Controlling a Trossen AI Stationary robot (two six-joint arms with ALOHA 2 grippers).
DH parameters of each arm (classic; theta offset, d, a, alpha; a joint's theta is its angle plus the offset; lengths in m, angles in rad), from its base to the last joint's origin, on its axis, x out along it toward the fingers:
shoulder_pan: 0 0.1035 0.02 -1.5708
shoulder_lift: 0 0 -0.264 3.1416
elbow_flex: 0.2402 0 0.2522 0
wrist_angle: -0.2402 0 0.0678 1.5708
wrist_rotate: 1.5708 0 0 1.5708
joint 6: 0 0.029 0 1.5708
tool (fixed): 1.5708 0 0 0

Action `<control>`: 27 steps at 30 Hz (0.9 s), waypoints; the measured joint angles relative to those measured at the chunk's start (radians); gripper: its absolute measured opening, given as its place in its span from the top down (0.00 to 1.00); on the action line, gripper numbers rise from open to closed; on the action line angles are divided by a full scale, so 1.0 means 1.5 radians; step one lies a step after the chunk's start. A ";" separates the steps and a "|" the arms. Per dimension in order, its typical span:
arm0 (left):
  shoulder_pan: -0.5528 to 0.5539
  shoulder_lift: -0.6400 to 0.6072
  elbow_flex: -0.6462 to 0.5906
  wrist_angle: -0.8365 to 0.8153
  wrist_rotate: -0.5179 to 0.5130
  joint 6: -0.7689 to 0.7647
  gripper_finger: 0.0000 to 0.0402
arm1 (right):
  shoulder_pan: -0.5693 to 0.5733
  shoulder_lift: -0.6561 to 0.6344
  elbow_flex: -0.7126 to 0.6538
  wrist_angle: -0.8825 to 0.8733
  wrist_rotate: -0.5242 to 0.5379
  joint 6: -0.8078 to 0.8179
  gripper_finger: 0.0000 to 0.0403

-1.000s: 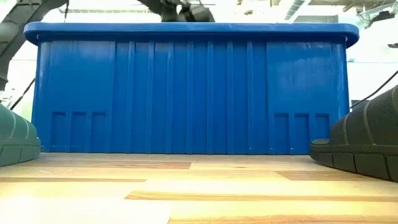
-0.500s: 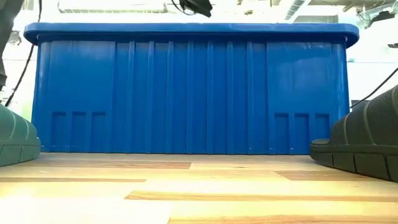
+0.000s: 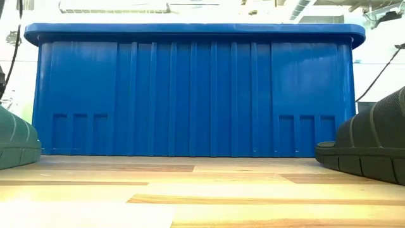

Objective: Pick and place slides into bin
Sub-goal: Put the black slide into the blue bin

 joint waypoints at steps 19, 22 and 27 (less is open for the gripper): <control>-0.209 -0.012 -0.001 0.072 -0.111 -0.231 0.52 | 0.246 0.188 0.044 -0.080 0.076 0.181 0.39; -0.251 -0.012 -0.001 0.066 -0.155 -0.261 0.52 | 0.263 0.228 0.044 -0.094 0.077 0.200 0.42; -0.305 -0.012 -0.001 0.063 -0.230 -0.293 0.52 | 0.272 0.301 0.044 -0.109 0.076 0.222 0.47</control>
